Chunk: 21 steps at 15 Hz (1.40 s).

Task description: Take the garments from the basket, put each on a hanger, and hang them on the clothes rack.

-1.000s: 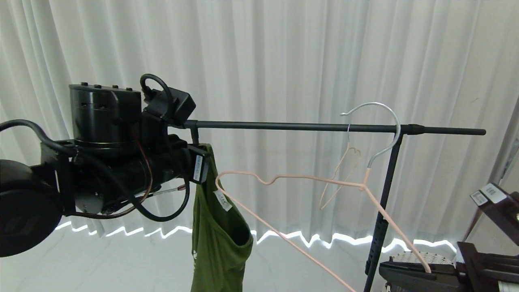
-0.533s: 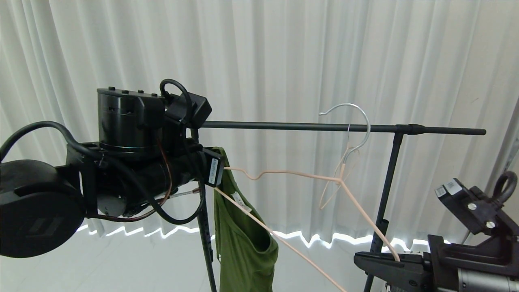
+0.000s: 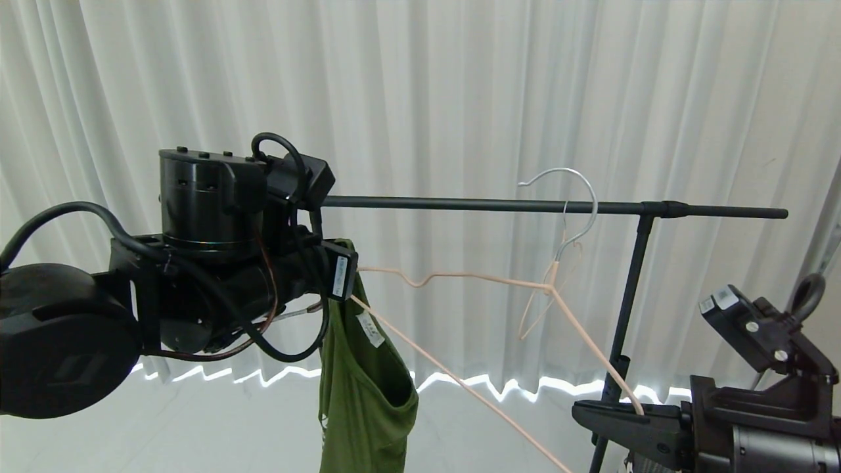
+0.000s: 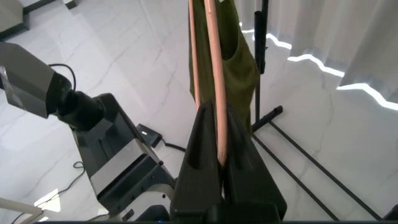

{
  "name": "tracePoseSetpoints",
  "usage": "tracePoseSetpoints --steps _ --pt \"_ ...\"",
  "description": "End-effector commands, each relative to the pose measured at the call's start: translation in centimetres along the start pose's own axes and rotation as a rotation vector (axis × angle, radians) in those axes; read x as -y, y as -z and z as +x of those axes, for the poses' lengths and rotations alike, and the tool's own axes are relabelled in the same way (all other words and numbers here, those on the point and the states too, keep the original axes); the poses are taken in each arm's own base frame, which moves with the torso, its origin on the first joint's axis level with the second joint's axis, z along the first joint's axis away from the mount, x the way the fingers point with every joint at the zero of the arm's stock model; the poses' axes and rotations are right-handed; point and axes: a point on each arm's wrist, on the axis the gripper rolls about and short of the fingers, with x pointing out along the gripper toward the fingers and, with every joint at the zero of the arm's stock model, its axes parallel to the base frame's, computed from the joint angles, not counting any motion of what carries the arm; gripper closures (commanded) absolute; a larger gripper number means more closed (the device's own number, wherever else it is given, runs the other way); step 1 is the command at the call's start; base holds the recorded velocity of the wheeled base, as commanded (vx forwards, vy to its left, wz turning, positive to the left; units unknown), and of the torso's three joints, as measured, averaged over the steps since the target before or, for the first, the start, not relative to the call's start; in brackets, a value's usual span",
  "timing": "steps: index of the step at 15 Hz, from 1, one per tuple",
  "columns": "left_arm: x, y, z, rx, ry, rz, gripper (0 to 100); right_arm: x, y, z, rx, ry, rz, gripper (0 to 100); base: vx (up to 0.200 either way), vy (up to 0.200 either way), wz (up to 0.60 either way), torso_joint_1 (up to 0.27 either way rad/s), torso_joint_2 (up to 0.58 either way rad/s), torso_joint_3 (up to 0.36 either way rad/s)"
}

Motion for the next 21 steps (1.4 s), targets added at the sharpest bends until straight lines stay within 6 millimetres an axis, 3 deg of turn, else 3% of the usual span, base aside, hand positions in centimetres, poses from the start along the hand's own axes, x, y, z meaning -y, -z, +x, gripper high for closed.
tracePoseSetpoints --steps 1,13,21 --pt "0.0 0.0 -0.2 0.004 -0.001 -0.001 100 0.1 -0.5 0.1 0.015 0.007 0.003 100 0.000 0.000 0.00 0.000 0.00 0.000" --pt "0.8 -0.2 -1.2 0.038 0.032 -0.010 100 0.7 -1.3 4.0 -0.028 0.072 0.035 100 0.000 0.000 0.00 0.000 0.00 0.000" --pt "4.2 -1.3 -3.1 0.093 0.158 -0.013 100 0.0 -0.3 5.8 -0.078 0.033 0.023 100 0.000 0.000 0.00 0.000 0.00 0.000"
